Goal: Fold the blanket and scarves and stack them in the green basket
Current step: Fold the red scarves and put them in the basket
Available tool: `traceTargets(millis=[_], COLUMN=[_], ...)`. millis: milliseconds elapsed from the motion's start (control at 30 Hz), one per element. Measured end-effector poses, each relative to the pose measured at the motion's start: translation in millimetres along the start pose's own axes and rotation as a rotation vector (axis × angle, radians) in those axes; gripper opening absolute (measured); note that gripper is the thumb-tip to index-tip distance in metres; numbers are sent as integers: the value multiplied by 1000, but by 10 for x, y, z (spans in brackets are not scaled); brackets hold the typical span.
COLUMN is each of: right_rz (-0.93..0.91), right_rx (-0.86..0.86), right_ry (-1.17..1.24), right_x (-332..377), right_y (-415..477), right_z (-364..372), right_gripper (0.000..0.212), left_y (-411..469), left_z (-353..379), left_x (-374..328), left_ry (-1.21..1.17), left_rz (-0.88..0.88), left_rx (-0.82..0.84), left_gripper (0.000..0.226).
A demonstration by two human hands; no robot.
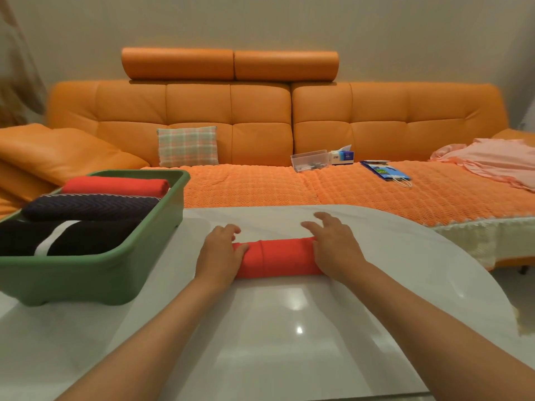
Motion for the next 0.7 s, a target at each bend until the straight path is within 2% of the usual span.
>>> traceTargets(millis=[67,133,200,233,300,433,533,700], right_rz=[-164,-207,-196,-180,-153,-142,-145,-118], right_rx=[8,97,140,149,168,207,228,217], right_ry=[19,16,-50,-66,-69,-67,-71,-70], right_x=[70,79,49,34,21,14,12,-17], right_y=[-4,-22,-35,-30,2,28,37,50], right_z=[28,122,220,249,266,241,231,241], right_gripper=[46,42,45,47,48,48,48,47], left_y=[-4,-27,-56,-63,-52,37,102,46], left_z=[35,88,141,159,174,98,89,54], left_x=[-64,-80,-48,-36,-31,52,118,-25], left_ry=[20,-66,-219,-258,-291,-236,-193,-252], left_rz=[84,-32,-205,-237,-226,-228,-293,-370], left_rx=[-62,-40,-24,-32,-45,-73,-14,-49], left_gripper=[19,25,29,24,16,32,39,35])
Point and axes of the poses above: each hand's wrist, its own y-axis towards the middle knuckle, its own z-axis out of the palm, x = y × z, the point moved 1 cm from there along y, towards the middle knuckle, and after that the axes turned 10 degrees about x, right-handed, at the moved point
